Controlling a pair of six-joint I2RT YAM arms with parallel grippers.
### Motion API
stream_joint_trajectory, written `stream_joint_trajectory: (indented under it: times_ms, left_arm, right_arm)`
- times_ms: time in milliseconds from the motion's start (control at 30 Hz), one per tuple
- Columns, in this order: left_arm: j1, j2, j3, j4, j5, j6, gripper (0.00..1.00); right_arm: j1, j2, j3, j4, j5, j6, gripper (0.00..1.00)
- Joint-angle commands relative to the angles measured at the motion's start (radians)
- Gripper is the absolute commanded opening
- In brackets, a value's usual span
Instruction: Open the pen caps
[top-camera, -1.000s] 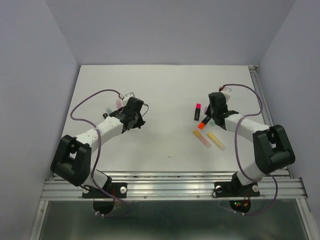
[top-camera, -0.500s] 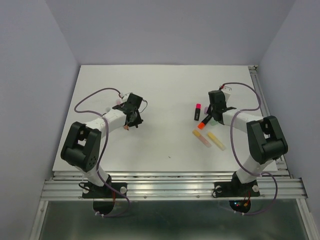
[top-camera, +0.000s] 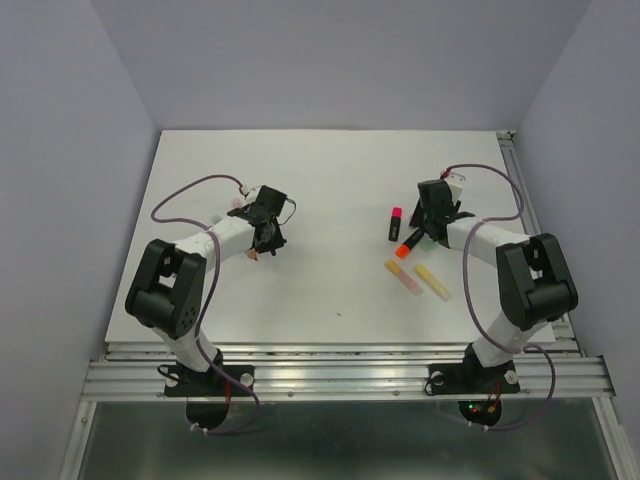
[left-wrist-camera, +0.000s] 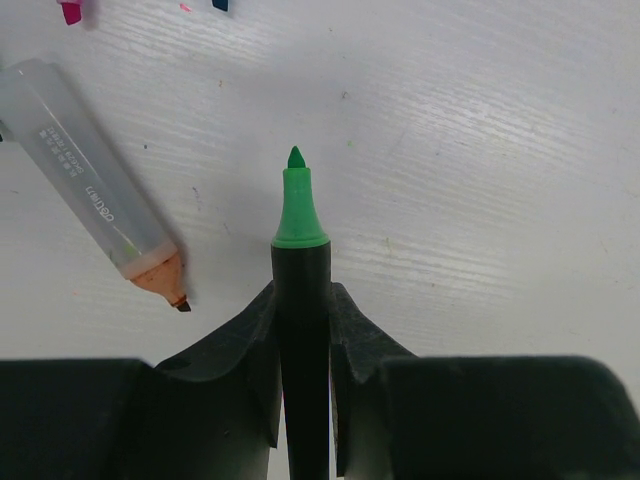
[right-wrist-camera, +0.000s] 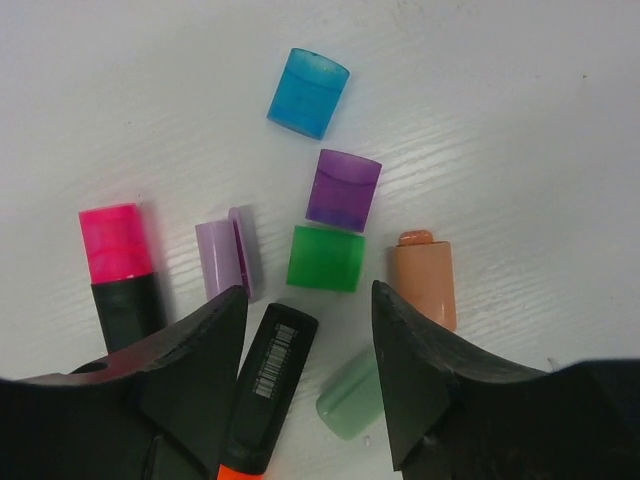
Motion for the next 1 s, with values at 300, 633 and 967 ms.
stream_joint_trajectory:
  times_ms: [300,633,967]
  left_arm:
    - [0.021,0.048,0.074,-0.075,-0.084,0.005,0.27]
    - [0.024,0.035,0.097,-0.104,-0.104,0.004,0.49]
    - [0.022,-0.153,0.037,-0.055,0.000,0.012,0.99]
  right_arm:
    - [-0.008,-0.543,-0.174,-0.097,-0.047,0.022,1.00]
    - [-0.008,-0.797,-0.306,-0.172,-0.028,0.039,1.00]
    - [-0.008,-0.765,-0.321,-0.135,-0.114,0.025,1.00]
